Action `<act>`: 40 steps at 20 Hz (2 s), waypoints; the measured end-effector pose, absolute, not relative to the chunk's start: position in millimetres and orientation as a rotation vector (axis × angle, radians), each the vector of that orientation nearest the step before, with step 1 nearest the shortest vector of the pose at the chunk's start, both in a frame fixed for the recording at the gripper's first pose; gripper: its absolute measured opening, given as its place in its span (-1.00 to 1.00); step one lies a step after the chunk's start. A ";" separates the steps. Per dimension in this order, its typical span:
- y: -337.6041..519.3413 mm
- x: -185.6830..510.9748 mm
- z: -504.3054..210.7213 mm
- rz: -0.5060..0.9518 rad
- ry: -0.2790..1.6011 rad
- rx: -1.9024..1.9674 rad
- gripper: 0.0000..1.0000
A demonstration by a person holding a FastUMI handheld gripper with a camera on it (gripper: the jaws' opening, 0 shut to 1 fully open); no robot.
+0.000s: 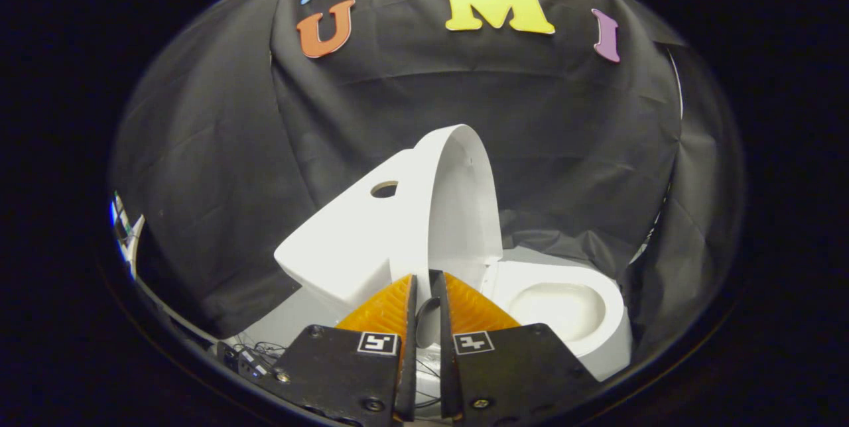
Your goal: Open the toilet lid.
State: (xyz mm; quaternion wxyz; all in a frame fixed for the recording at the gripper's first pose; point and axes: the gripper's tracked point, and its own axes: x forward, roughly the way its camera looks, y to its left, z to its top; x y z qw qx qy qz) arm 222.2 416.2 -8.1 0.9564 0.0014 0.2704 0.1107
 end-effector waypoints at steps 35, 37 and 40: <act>260.6 133.0 87.6 0.270 0.129 -0.059 0.76; 238.6 121.7 89.5 0.248 0.113 -0.069 0.84; 212.4 104.7 101.1 0.240 0.069 -0.040 0.95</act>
